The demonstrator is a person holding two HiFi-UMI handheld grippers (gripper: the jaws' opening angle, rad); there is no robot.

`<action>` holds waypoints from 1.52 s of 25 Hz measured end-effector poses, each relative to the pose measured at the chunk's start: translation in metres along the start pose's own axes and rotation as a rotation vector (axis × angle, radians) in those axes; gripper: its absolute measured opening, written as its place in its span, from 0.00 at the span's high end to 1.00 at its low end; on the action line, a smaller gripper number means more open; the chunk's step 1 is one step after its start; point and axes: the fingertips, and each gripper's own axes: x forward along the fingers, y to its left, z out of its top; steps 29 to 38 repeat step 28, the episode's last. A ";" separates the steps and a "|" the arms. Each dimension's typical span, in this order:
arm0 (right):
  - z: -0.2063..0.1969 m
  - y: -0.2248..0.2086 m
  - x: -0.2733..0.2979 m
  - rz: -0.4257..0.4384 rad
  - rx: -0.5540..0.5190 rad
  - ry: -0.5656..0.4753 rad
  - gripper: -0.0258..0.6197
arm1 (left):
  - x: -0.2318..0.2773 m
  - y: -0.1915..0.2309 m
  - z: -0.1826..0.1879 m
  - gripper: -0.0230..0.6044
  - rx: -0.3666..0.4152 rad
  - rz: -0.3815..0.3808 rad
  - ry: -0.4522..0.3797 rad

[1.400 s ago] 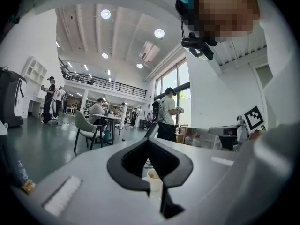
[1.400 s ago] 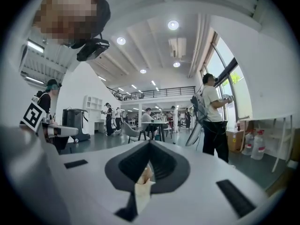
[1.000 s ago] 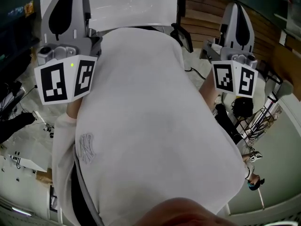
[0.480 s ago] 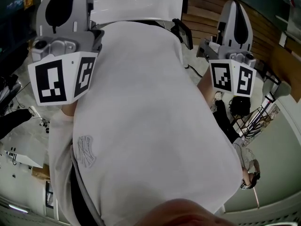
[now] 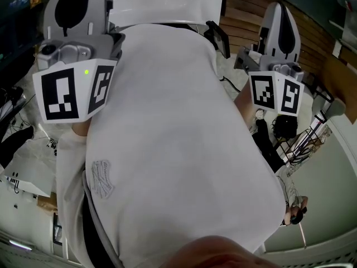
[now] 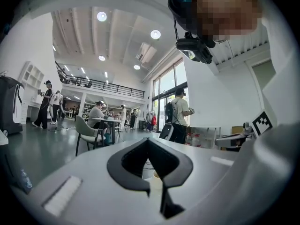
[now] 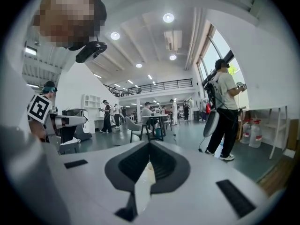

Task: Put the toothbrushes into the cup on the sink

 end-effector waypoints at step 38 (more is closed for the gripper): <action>-0.001 0.006 0.004 -0.014 -0.030 0.021 0.94 | -0.002 0.015 -0.004 0.96 -0.017 0.003 0.002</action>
